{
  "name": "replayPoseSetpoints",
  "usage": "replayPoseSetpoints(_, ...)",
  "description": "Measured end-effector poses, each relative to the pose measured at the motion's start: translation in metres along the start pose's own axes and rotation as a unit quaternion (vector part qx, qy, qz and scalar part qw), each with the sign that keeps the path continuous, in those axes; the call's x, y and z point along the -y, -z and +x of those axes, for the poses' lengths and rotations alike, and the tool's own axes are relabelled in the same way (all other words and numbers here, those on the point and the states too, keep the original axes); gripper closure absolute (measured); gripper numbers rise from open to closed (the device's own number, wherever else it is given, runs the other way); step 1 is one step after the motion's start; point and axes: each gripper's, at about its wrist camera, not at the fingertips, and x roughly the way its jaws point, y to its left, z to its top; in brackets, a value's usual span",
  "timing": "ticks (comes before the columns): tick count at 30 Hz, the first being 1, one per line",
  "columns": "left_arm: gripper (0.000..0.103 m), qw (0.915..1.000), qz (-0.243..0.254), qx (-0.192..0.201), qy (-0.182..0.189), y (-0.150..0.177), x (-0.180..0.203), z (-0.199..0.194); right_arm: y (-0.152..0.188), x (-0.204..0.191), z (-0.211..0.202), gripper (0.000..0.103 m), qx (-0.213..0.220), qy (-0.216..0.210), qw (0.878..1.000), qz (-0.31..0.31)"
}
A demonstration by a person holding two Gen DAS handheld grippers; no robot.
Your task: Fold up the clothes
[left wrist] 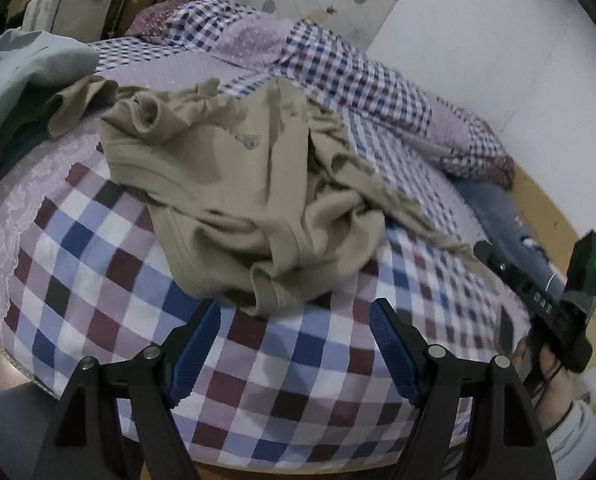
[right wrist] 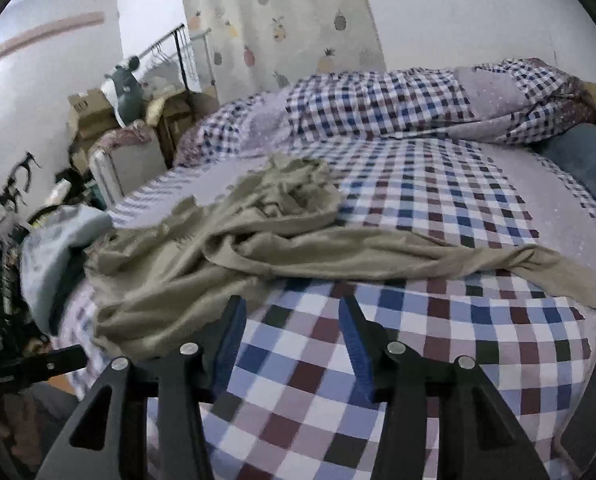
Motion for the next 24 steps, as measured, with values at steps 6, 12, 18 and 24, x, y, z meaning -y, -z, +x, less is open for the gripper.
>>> replayPoseSetpoints(6,0.023,0.9989,-0.033,-0.031,-0.009,0.007,-0.012,0.018,0.004,0.006,0.012,0.051,-0.021,0.016,1.000,-0.002)
replayPoseSetpoints(12,0.023,0.9942,-0.103,-0.025,0.016,0.007,-0.030,0.031,0.001,-0.001,0.023,0.051,-0.026,0.005,0.999,-0.019)
replayPoseSetpoints(18,0.031,0.9941,-0.106,-0.004,0.022,0.001,-0.028,0.036,0.000,-0.002,0.040,0.051,-0.041,0.020,0.998,-0.035)
replayPoseSetpoints(24,0.086,0.9889,-0.139,-0.001,0.053,-0.016,-0.039,0.043,-0.019,-0.012,0.059,0.051,-0.028,0.020,0.994,-0.105)
